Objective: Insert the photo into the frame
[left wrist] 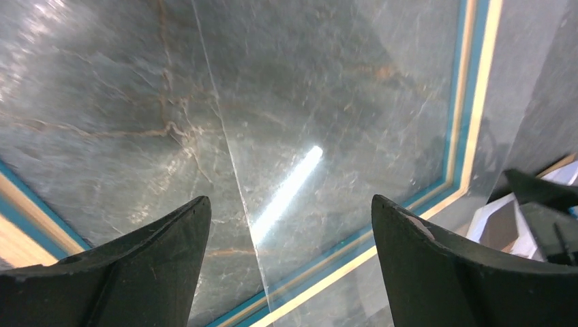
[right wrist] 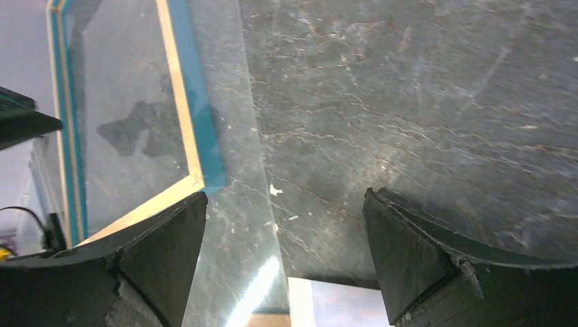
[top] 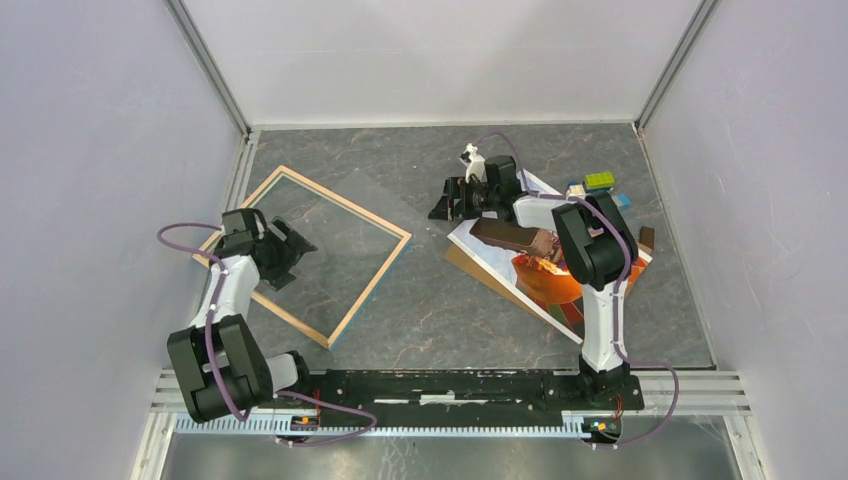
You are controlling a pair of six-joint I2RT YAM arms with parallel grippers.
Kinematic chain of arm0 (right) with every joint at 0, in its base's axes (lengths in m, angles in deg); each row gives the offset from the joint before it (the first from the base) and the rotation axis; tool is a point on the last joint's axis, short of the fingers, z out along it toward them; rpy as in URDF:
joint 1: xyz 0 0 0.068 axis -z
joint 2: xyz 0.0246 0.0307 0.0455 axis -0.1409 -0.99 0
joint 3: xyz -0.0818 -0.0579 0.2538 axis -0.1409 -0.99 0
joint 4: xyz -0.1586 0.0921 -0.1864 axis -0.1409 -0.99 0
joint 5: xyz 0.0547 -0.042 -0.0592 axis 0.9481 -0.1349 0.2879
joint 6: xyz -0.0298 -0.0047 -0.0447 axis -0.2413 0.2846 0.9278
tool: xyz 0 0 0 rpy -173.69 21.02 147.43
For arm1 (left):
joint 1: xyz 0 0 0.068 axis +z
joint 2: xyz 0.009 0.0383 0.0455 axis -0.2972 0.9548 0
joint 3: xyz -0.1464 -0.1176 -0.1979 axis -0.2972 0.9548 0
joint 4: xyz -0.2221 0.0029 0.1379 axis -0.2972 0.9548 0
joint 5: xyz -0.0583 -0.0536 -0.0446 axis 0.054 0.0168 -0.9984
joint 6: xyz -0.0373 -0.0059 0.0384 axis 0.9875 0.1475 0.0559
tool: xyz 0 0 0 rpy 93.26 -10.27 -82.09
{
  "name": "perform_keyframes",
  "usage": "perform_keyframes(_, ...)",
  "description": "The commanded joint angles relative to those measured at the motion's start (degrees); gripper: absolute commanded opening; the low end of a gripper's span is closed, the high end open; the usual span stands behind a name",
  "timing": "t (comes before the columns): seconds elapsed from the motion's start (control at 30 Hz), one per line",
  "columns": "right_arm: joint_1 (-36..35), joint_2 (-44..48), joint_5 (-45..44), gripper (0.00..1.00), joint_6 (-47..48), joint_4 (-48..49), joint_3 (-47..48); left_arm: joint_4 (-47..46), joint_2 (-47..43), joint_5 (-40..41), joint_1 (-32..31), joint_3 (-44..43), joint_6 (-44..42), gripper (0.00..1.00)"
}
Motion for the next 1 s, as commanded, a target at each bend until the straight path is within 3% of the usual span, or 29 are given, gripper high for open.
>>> perform_keyframes(0.0, -1.5, -2.26, 5.29, 0.9, -3.0, 1.42, 1.41, 0.12, 0.11, 0.19, -3.51, 2.05, 3.24, 0.93)
perform_keyframes(0.23, -3.51, -0.73, 10.8, 0.84, -14.3, 14.92, -5.88, -3.32, -1.48, 2.26, -6.78, 7.69, 6.75, 0.93)
perform_keyframes(0.53, -3.18, 3.63, 14.77, 0.81, -20.61, 25.98, -12.45, -7.37, -3.78, 2.21, -7.05, 11.05, 9.42, 0.92)
perform_keyframes(0.63, -1.05, 8.5, 8.12, 0.83, -13.88, 19.26, -15.44, -7.82, -3.35, 1.44, -6.99, 11.28, 9.26, 0.92)
perform_keyframes(0.8, 0.52, 20.3, -12.59, 0.98, 6.43, -8.44, -14.21, -7.73, -4.01, 1.1, -7.0, 12.02, 8.74, 0.93)
perform_keyframes(0.9, 0.66, 28.25, -21.51, 0.98, 10.57, -16.14, -17.31, -7.13, -5.55, 1.11, -6.99, 12.3, 8.68, 0.94)
perform_keyframes(0.97, 0.48, 33.67, -21.38, 0.98, 9.22, -16.8, -22.01, -6.92, -6.18, -0.02, -6.95, 12.17, 8.58, 0.95)
